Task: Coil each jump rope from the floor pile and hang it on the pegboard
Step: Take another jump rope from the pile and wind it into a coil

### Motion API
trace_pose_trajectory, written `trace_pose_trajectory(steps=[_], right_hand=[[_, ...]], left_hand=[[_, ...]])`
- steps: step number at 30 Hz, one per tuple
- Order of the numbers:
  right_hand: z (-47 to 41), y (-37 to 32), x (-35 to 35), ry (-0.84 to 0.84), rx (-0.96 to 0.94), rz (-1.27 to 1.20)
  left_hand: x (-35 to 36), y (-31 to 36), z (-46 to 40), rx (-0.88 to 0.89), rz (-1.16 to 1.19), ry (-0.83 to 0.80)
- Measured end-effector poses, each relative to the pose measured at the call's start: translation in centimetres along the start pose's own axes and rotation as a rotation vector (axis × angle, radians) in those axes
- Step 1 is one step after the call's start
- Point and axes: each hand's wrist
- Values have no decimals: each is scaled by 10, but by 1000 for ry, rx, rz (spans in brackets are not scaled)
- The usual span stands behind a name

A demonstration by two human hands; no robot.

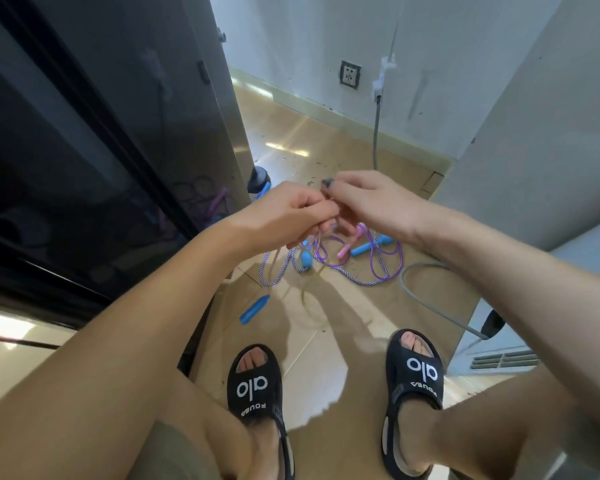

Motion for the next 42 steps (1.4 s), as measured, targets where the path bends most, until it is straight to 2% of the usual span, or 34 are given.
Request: trace_pose_trajectory(steps=[2,5,9,11,12,15,16,19,24,27,29,32,34,38,40,42], right_hand=[[0,1,-4,48,-25,95],[-4,7,-26,189,-70,417],[-6,27,-59,240,194,646],[-5,32,-56,221,250,695],[-5,32,-49,195,229,617],[-7,16,-14,-7,192,35],[-9,13,-6,-51,168,-51],[-9,11,7,-109,87,8],[-7,12,-23,140,-11,442],[-7,21,-50,215,120,599],[-5,29,-53,179,205,565],[-7,30,-33,91,202,183],[-9,17,-11,10,174,55],[-9,9,11,-135,115,31],[-8,8,3,-73,94,69],[-7,9,-15,50,41,219]], left_hand=[[-3,-4,0,-17,-31,-9],[-9,-12,4,-58,-78,-29],[-19,-23,8,-101,-116,-14],[-16,-22,8,-97,-124,-23],[-13,-19,7,-81,-115,-27],[-3,-10,2,-26,-94,-35],[-1,-8,1,-17,-89,-41],[-2,-8,-1,-30,-98,-54],[-13,-22,2,-110,-167,-104],[-21,-31,5,-146,-205,-89],[-23,-31,6,-137,-193,-64],[-16,-20,4,-95,-130,-63],[-8,-12,1,-68,-118,-75],[-2,-8,-3,-77,-114,-75],[-6,-11,-2,-80,-120,-67],[-11,-16,1,-74,-118,-60]])
Point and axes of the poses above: each hand's wrist, its own z-axis away from the middle knuckle, its own x-axis out of the palm, y = z × x, and after that the axes turned 11 degrees about x, right-handed
